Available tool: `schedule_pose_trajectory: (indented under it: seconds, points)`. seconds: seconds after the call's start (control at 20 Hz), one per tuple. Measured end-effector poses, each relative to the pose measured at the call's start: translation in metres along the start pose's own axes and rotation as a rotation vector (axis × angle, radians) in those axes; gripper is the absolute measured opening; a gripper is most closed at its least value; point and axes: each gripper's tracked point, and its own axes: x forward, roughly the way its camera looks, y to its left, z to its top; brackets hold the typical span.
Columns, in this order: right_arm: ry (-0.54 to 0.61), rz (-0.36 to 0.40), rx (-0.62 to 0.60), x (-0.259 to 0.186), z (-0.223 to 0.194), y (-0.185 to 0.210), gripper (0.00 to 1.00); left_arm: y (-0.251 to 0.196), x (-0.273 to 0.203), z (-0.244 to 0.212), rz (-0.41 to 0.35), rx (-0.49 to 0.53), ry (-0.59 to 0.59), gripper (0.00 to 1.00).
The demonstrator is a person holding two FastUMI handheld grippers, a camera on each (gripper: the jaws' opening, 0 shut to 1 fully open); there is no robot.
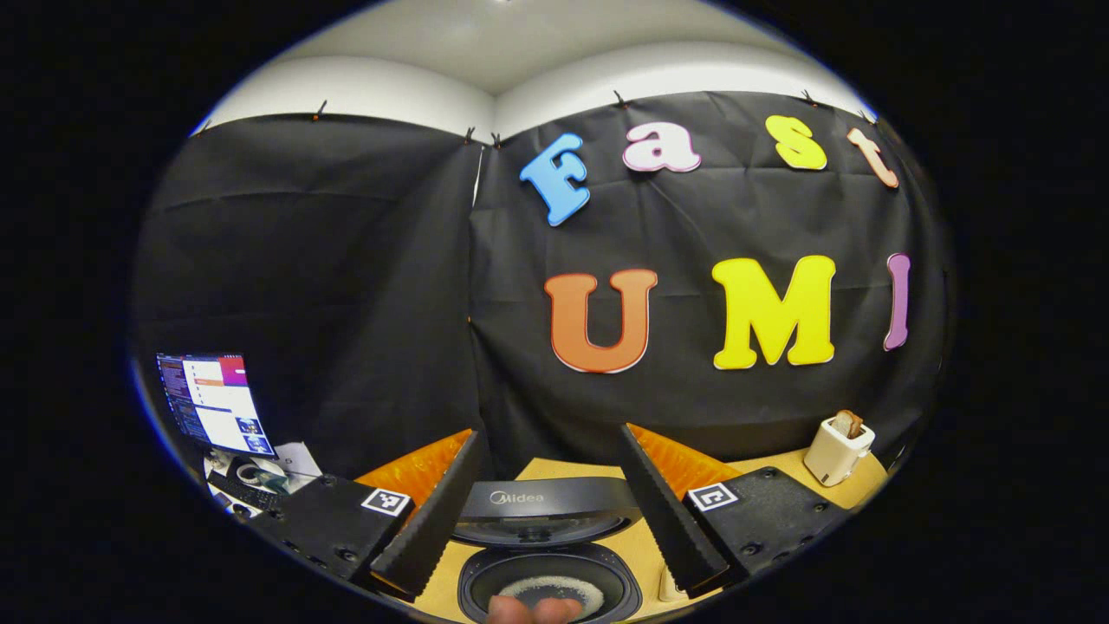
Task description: Close the left gripper, press the button to open the rice cooker; take a wooden spoon from the chopstick holder with the right hand, scoop a spoonful of rice and pour it into the rice cooker, then put the wooden spoon back into the chopstick holder.
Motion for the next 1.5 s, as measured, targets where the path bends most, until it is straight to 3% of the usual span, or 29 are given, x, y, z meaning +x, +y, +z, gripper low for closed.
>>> schedule_pose_trajectory:
  seconds: [0.05,0.1,0.15,0.3,0.45,0.5,0.55,0.6,0.75,0.8,0.9,0.95,1.5]
  points:
    - [0.001,-0.001,-0.004,0.000,-0.002,0.002,0.92,0.002,0.012,-0.007,0.002,-0.015,0.038,1.00]
    - [0.006,0.003,-0.006,0.000,-0.005,0.004,0.95,0.009,0.022,-0.009,0.014,-0.016,0.056,1.00]
    - [0.011,0.004,-0.007,0.000,-0.006,0.004,0.91,0.011,0.029,-0.012,0.023,-0.022,0.079,1.00]
    - [-0.010,-0.018,-0.022,0.000,0.002,-0.003,0.96,0.018,0.043,-0.029,0.047,-0.030,0.158,1.00]
    - [-0.038,-0.030,-0.025,0.000,0.007,-0.004,0.99,0.022,0.042,-0.036,0.062,-0.021,0.173,1.00]
    - [-0.041,-0.025,-0.024,0.000,0.008,-0.001,0.95,0.022,0.040,-0.038,0.060,-0.018,0.177,1.00]
    - [-0.036,-0.018,-0.024,0.000,0.007,0.003,0.95,0.022,0.039,-0.036,0.056,-0.012,0.162,0.96]
    - [-0.034,-0.008,-0.028,-0.001,0.006,0.007,0.95,0.020,0.034,-0.040,0.054,-0.015,0.169,1.00]
    - [-0.037,0.004,-0.042,-0.006,0.007,0.014,0.92,0.017,0.013,-0.048,0.051,-0.004,0.147,0.96]
    - [-0.036,0.012,-0.043,-0.010,0.007,0.017,0.92,0.016,0.006,-0.053,0.054,-0.007,0.131,1.00]
    - [-0.049,0.016,-0.041,-0.019,0.011,0.018,0.99,0.012,-0.014,-0.066,0.059,-0.014,0.118,1.00]
    - [-0.055,0.014,-0.041,-0.023,0.013,0.017,0.94,0.010,-0.023,-0.072,0.063,-0.010,0.110,1.00]
    - [-0.070,0.008,-0.077,-0.055,0.002,0.022,0.95,-0.005,-0.092,-0.176,0.092,-0.024,0.052,1.00]
